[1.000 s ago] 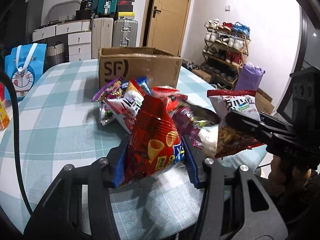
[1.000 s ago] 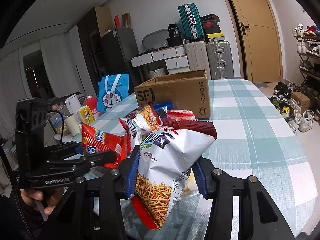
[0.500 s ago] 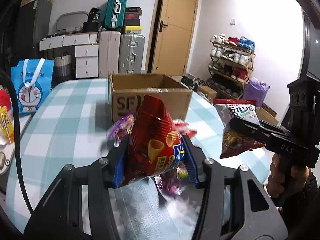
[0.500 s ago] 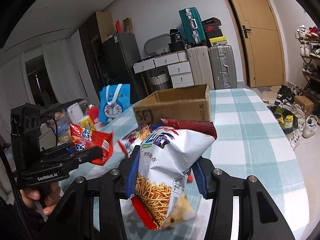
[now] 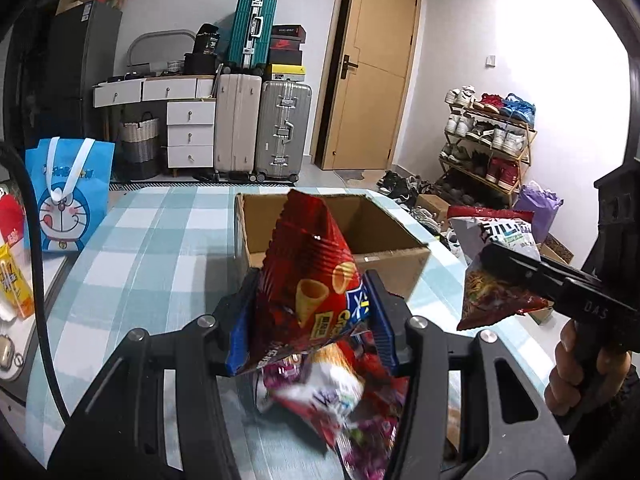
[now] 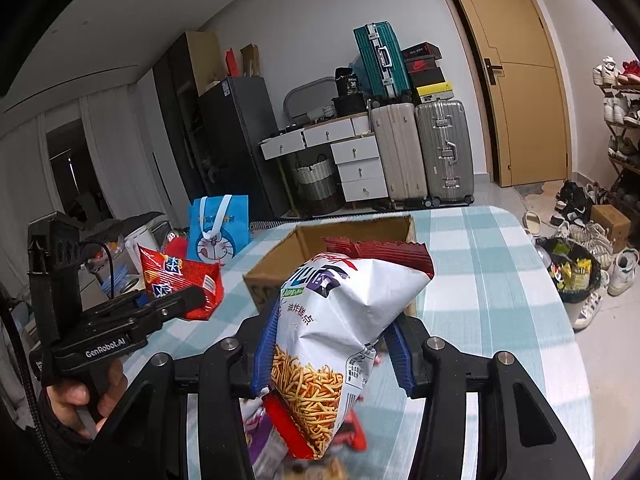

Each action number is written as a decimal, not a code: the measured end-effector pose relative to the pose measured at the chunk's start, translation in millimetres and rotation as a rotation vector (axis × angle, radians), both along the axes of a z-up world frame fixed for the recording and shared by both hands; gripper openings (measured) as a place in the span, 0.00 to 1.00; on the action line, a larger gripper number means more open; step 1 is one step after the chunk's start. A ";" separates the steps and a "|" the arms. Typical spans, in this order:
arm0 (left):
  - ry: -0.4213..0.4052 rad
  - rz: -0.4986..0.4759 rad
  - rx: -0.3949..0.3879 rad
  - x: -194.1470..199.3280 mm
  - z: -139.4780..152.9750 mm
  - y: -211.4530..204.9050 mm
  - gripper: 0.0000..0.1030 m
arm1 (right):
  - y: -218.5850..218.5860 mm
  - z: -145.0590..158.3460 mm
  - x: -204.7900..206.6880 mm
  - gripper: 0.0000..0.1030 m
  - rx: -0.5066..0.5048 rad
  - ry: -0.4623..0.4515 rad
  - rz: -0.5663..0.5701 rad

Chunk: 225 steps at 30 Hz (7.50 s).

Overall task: Organize snacks
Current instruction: 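Lift both held bags and carry them over the cardboard box, then open both tools to drop the bags into the box, then move both tools back to the snack pile, then grasp the cream cracker packet with the right tool while the left grasps the purple bag, then lift both held snacks and carry them over the cardboard box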

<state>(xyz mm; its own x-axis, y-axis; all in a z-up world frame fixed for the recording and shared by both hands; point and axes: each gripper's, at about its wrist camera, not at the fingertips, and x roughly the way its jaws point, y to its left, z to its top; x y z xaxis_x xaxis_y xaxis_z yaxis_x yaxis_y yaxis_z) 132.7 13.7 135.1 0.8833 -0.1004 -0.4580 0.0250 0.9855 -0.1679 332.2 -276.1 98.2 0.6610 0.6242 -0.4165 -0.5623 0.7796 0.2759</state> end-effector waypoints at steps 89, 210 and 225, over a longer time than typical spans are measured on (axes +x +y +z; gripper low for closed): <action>0.118 -0.115 0.073 -14.9 -59.7 -12.3 0.99 | -6.0 -69.9 -15.4 1.00 -0.285 0.127 0.096; 0.236 -0.384 -0.148 -29.4 -81.6 -44.0 0.39 | 7.0 -96.3 -45.7 0.57 -0.355 0.159 0.386; 0.102 -0.202 -0.086 -39.8 -48.1 -15.1 0.39 | -5.6 -72.6 -35.6 0.57 -0.226 0.108 0.277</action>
